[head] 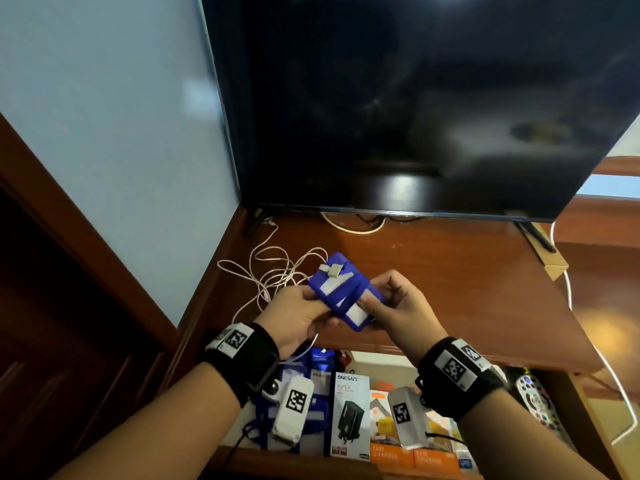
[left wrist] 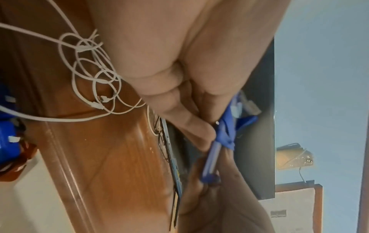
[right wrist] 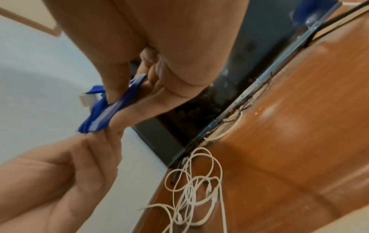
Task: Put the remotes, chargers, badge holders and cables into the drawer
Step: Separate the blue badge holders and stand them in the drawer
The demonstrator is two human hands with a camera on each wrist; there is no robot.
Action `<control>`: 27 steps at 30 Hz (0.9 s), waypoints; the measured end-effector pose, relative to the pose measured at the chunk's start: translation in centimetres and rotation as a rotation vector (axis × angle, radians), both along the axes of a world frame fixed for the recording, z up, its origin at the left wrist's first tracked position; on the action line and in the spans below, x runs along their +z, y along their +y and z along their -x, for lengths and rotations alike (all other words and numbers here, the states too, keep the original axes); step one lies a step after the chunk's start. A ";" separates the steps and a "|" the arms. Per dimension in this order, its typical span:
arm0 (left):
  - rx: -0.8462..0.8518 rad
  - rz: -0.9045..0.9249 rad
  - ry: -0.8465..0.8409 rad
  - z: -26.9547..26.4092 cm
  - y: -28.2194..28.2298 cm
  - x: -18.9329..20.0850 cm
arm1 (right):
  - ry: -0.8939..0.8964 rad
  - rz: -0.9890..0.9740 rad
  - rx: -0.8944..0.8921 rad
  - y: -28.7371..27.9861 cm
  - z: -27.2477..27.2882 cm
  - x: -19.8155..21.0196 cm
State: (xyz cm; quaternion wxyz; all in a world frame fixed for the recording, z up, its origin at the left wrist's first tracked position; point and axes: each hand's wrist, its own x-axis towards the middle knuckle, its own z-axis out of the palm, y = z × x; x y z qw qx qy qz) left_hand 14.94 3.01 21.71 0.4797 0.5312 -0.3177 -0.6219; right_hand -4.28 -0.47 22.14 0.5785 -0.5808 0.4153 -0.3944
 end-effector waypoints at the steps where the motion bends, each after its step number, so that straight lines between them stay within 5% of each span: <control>1: 0.042 0.006 -0.007 0.3 0.3 -0.6 | 0.005 -0.024 -0.022 0.2 -0.2 -0.5; 12: 0.024 -0.116 0.054 -1.1 4.3 -5.8 | 0.232 -0.214 -0.023 3.0 -1.6 -6.8; 16: -0.046 -0.147 -0.322 -1.3 4.9 -9.7 | 0.464 -0.260 0.114 3.9 -2.0 -9.4; 21: -0.150 -0.299 -0.571 -2.1 4.4 -15.3 | 1.027 -0.185 0.334 4.2 -1.0 -11.3; 27: -0.289 -0.377 -0.894 -2.3 2.9 -19.7 | 1.123 -0.249 0.297 3.5 1.8 -12.3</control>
